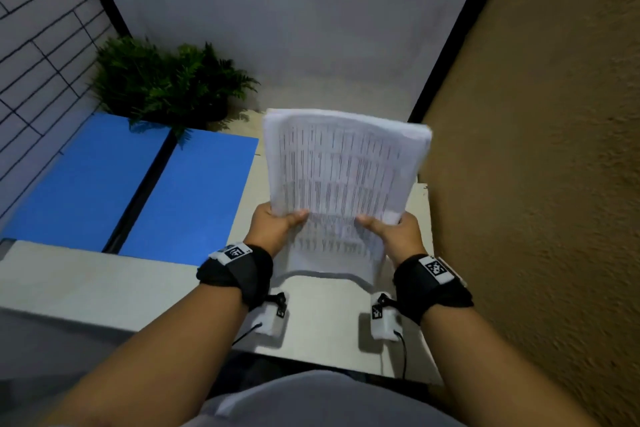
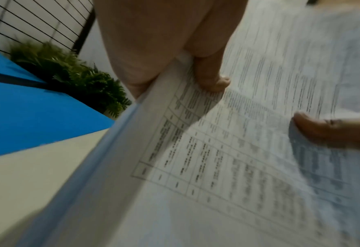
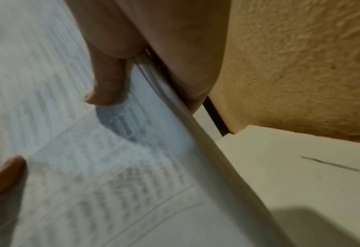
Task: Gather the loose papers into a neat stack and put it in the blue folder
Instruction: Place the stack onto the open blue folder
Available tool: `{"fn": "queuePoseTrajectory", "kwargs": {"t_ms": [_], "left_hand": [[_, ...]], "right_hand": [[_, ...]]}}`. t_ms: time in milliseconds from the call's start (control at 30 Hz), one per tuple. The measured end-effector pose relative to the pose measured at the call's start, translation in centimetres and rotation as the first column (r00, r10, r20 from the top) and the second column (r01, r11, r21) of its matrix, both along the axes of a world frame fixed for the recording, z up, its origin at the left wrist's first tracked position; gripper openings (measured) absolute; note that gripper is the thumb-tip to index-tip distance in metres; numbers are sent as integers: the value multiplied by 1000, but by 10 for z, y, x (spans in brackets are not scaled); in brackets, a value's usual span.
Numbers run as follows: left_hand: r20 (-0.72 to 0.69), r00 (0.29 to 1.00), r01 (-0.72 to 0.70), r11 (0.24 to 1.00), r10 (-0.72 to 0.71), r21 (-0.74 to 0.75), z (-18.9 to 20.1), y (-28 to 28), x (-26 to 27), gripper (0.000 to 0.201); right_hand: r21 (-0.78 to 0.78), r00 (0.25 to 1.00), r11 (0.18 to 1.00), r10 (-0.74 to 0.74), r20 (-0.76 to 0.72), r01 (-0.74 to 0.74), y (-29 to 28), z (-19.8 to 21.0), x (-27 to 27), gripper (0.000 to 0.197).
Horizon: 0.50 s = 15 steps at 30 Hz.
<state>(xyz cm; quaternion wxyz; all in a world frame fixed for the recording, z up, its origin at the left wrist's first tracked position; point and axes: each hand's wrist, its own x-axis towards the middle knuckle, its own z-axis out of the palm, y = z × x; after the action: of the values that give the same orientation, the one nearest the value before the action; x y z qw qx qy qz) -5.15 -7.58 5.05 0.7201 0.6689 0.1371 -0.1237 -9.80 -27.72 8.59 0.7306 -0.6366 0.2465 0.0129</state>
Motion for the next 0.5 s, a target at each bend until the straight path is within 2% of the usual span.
{"fn": "queuePoseTrajectory", "kwargs": {"t_ms": [100, 167, 233, 300, 400, 433, 500], "left_hand": [[8, 999, -51, 991, 52, -122, 10, 21, 8, 24], [0, 995, -100, 976, 102, -194, 9, 44, 15, 30], [0, 995, -100, 981, 102, -165, 2, 70, 23, 30], [-17, 997, -74, 997, 74, 14, -6, 102, 33, 19], [-85, 985, -122, 955, 150, 271, -25, 175, 50, 14], [-79, 980, -140, 917, 182, 373, -36, 192, 53, 16], [-60, 983, -100, 780, 173, 618, -51, 237, 58, 9]], "right_hand": [[29, 987, 987, 160, 0, -160, 10, 6, 0, 37], [-41, 964, 963, 263, -48, -265, 26, -4, -2, 31], [-151, 951, 940, 294, -96, -306, 46, -18, -3, 20], [-172, 955, 942, 267, -130, -287, 67, -30, -1, 18], [-100, 964, 967, 218, -155, -235, 104, -39, 5, 24], [-75, 968, 975, 197, -159, -210, 103, -39, 4, 26], [-58, 971, 984, 157, -180, -170, 111, -44, 11, 25]]}}
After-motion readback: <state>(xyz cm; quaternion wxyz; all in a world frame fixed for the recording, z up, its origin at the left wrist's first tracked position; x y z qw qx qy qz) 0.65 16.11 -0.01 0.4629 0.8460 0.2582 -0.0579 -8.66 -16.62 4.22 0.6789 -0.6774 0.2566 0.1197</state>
